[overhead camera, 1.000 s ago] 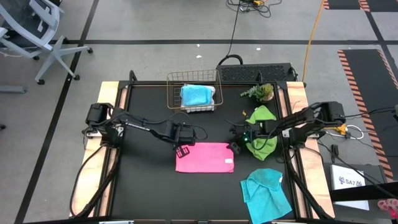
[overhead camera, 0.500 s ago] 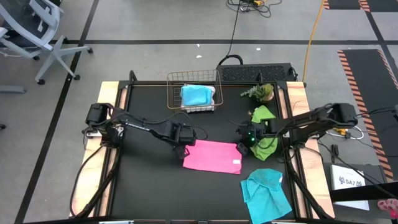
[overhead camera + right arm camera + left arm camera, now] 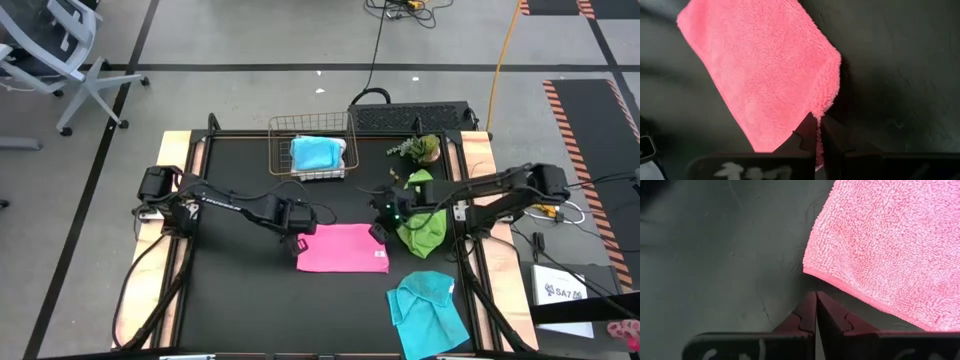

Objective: Fold microfiber towels
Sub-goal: Fold the pink microfiber cloth

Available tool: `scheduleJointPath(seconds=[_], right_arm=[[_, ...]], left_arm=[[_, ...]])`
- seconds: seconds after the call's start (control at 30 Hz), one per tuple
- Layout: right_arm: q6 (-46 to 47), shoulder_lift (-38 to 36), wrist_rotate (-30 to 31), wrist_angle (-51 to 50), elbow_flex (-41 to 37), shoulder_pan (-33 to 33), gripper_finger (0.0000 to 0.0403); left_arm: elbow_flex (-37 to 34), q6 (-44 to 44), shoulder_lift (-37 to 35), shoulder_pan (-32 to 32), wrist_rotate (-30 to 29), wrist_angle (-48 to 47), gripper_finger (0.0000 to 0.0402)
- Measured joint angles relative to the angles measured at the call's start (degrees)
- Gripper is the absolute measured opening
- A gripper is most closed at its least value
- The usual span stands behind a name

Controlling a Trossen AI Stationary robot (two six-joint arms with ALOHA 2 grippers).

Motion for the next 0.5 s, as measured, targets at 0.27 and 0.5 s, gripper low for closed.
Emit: scheduleJointPath(seconds=[0.27, 0.5], right_arm=[[-3.19, 10.41, -0.02, -5.63, 13.57, 0.0, 0.0], [-4.37, 16.22, -0.15, -5.03, 22.89, 0.0, 0.0]], left_arm=[[0.0, 0.55, 0.0, 0.0, -0.01, -0.49, 0.0017], [0.0, 1.34, -0.82, -0.71, -1.16, -5.26, 0.0003]])
